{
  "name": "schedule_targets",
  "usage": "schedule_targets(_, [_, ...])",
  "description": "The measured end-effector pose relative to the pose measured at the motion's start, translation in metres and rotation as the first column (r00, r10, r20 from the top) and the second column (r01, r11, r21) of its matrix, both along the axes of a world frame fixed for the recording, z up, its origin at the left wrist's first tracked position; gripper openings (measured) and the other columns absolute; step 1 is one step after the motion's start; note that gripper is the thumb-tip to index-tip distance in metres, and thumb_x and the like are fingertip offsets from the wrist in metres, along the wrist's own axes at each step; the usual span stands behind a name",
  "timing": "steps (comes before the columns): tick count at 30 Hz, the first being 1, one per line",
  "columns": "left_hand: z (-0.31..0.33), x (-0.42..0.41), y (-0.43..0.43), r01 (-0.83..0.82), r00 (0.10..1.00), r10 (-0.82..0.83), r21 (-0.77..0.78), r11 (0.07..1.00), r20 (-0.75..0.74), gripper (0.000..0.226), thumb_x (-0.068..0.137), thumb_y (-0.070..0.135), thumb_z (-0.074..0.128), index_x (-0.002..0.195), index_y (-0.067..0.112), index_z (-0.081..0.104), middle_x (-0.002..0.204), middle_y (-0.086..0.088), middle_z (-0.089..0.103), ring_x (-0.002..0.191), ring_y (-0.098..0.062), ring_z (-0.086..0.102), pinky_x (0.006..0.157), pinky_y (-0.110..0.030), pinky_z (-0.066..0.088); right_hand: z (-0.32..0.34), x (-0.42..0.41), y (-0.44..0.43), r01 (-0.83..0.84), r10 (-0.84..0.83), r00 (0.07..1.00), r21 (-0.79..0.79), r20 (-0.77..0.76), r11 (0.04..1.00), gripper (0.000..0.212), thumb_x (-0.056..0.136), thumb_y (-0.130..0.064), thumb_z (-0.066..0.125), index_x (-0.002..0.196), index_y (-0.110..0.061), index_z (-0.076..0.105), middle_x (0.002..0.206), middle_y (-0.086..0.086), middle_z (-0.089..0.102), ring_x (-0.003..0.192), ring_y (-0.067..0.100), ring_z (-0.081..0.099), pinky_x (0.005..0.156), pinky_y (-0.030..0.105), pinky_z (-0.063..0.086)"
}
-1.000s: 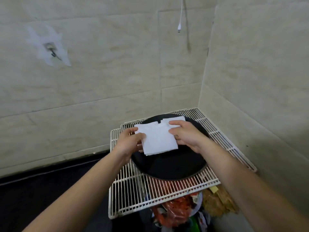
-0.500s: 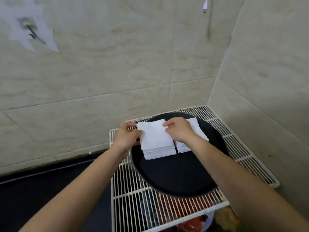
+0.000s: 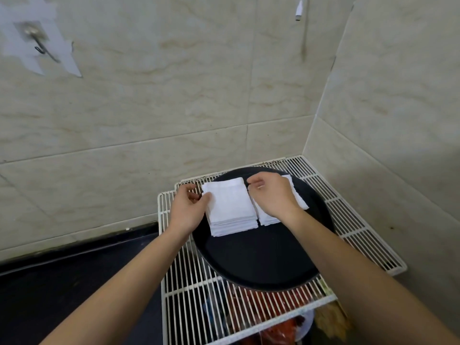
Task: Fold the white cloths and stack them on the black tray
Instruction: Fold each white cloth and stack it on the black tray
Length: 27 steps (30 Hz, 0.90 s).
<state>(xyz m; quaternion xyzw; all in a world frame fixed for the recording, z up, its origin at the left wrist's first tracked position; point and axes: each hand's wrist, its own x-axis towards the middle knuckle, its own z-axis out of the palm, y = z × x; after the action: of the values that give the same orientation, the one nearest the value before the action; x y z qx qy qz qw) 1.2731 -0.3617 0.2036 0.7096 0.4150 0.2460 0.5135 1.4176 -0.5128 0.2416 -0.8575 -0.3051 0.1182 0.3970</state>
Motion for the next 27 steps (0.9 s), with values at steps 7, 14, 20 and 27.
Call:
schedule_targets(7, [-0.011, 0.011, -0.016, 0.050, 0.985, -0.006, -0.248, 0.967, 0.172, 0.071, 0.101, 0.038, 0.052, 0.158, 0.020, 0.016, 0.162, 0.002, 0.024, 0.146, -0.018, 0.029, 0.117, -0.035, 0.026, -0.029, 0.033, -0.056, 0.300, -0.305, 0.952, 0.208, -0.009, 0.931, 0.032, 0.098, -0.032, 0.054, 0.126, -0.020, 0.064, 0.124, -0.005, 0.065, 0.114, 0.014, 0.060, 0.097, 0.034, 0.046])
schedule_targets(14, [-0.023, 0.024, -0.038, 0.025, 0.970, 0.080, -0.418, 0.908, 0.231, 0.061, 0.100, 0.024, 0.052, 0.155, 0.023, 0.028, 0.149, 0.003, 0.046, 0.128, -0.022, 0.052, 0.113, -0.045, 0.039, -0.053, 0.039, -0.079, 0.393, -0.320, 0.884, 0.170, -0.342, 0.904, 0.056, 0.095, -0.039, 0.054, 0.146, -0.017, 0.048, 0.144, 0.000, 0.054, 0.133, 0.023, 0.051, 0.108, 0.037, 0.040])
schedule_targets(20, [-0.021, 0.024, -0.038, 0.046, 0.978, 0.042, -0.405, 0.913, 0.205, 0.049, 0.097, 0.011, 0.045, 0.144, 0.024, 0.045, 0.131, -0.004, 0.063, 0.112, -0.026, 0.063, 0.101, -0.047, 0.050, -0.057, 0.023, -0.069, 0.333, -0.226, 0.888, 0.222, -0.400, 0.916, 0.054, 0.101, -0.025, 0.051, 0.153, -0.016, 0.037, 0.155, -0.001, 0.042, 0.141, 0.018, 0.041, 0.118, 0.044, 0.033])
schedule_targets(27, [-0.023, 0.019, -0.034, 0.105, 0.986, -0.053, -0.343, 0.933, 0.156, 0.054, 0.093, 0.020, 0.047, 0.146, 0.027, 0.041, 0.132, -0.001, 0.062, 0.114, -0.022, 0.062, 0.102, -0.044, 0.049, -0.065, 0.015, -0.069, 0.226, -0.187, 0.960, 0.185, -0.207, 0.956, 0.051, 0.101, -0.025, 0.049, 0.151, -0.020, 0.042, 0.152, -0.003, 0.046, 0.141, 0.018, 0.042, 0.117, 0.039, 0.034])
